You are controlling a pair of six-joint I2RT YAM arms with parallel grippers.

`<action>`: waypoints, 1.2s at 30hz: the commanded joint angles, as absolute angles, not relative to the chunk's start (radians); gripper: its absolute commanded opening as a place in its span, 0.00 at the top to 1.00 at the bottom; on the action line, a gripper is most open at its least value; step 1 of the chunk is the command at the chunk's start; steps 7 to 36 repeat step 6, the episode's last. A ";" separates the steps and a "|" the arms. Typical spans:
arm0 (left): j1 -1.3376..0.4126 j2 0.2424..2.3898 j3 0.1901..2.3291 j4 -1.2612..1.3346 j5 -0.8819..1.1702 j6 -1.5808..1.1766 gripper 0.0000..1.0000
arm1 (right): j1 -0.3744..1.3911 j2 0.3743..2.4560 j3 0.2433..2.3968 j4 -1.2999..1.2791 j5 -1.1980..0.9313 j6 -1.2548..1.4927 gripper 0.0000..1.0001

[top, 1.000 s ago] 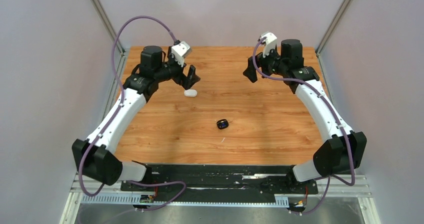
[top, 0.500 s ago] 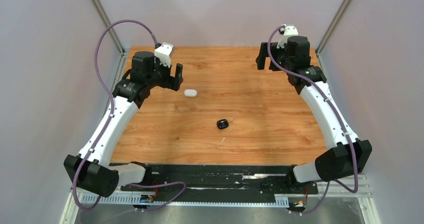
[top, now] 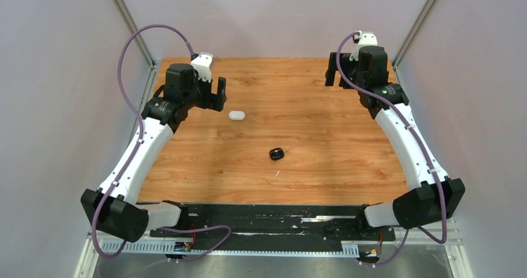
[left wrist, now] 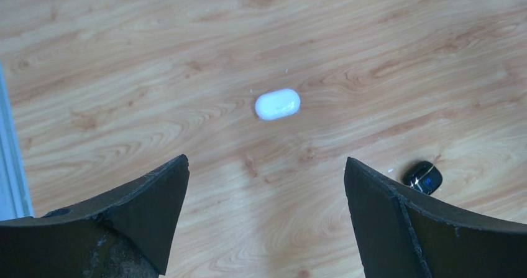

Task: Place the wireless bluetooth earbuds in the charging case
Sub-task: Reset both arms

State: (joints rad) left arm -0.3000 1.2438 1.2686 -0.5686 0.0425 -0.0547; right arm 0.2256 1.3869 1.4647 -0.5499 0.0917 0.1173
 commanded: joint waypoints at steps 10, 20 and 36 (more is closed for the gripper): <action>-0.296 1.231 1.394 -0.530 0.079 0.040 0.00 | 0.223 1.372 1.462 -0.517 0.105 0.068 0.00; -0.296 1.231 1.394 -0.530 0.079 0.040 0.00 | 0.223 1.372 1.462 -0.517 0.105 0.068 0.00; -0.296 1.231 1.394 -0.530 0.079 0.040 0.00 | 0.223 1.372 1.462 -0.517 0.105 0.068 0.00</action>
